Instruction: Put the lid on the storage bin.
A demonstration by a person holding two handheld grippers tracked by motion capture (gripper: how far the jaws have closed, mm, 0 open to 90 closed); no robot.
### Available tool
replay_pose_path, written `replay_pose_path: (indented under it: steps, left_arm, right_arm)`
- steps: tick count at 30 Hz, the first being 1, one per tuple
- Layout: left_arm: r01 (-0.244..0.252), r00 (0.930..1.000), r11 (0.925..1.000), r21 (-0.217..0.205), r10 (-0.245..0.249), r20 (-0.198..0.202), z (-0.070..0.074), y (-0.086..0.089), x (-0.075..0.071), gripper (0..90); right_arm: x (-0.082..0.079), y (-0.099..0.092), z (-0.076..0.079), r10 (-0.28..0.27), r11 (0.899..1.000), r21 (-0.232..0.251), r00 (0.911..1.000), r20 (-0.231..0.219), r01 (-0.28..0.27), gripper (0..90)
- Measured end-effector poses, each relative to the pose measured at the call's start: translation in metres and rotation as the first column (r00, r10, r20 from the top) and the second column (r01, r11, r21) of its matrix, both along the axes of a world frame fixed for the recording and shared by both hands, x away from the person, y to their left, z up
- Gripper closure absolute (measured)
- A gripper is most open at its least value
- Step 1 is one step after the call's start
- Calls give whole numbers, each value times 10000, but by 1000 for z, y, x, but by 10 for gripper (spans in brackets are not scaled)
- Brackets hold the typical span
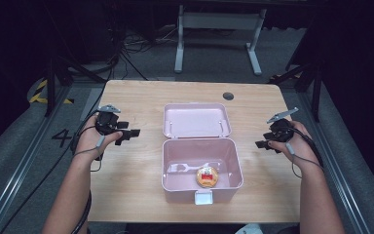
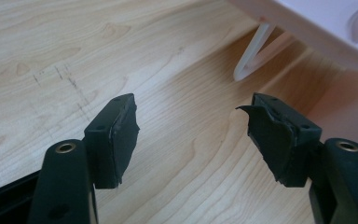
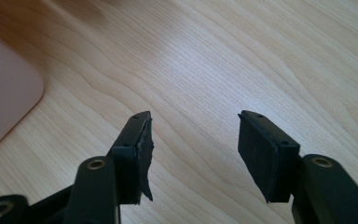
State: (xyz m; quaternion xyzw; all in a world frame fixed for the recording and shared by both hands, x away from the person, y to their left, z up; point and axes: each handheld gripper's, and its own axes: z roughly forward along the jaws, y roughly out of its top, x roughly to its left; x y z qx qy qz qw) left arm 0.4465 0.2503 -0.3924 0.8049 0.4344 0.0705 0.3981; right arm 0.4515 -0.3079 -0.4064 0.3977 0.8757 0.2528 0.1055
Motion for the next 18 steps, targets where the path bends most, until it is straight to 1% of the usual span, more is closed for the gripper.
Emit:
replay_pose_path:
  steps: [2,4,5,6,7,9,11,12,16,18]
  left_arm:
    - [-12,10000,9999,-151,12,38,4,-2,2,333]
    - [-24,10000,9998,-180,24,2,6,-4,2,332]
    - [7,10000,9998,-201,-5,88,10,-8,5,332]
    - [28,10000,9997,-258,-28,21,11,-10,6,332]
    - [124,9999,9996,-248,-122,54,14,-13,8,333]
    - [198,9998,9992,-356,-194,110,18,-16,12,333]
    - [238,9997,9991,-357,-235,103,21,-19,14,334]
    - [303,9995,9990,-317,-299,136,25,-24,18,334]
    - [485,9986,9987,-145,-481,223,29,-31,23,333]
    - [464,9986,9984,-324,-456,260,32,-35,26,333]
  right_arm:
    - [-1,0,0,-25,10000,23,10000,-3,25,448]
    - [-1,-1,0,-48,10000,10,10000,-12,48,446]
    - [-1,-1,0,-40,10000,-15,10000,12,40,445]
    - [-2,-1,0,-31,10000,-31,10000,24,31,444]
    - [-2,-1,0,-61,10000,9,10000,-3,61,443]
    - [-3,-2,0,-89,10000,29,10000,24,89,441]
    - [-4,-3,0,-116,9999,19,9999,23,116,440]
    - [-4,-3,0,-102,9999,27,9999,45,102,439]
    - [-6,-4,-2,-122,9999,40,9999,12,122,436]
    - [-6,-5,-3,-117,9999,19,9999,-14,117,433]
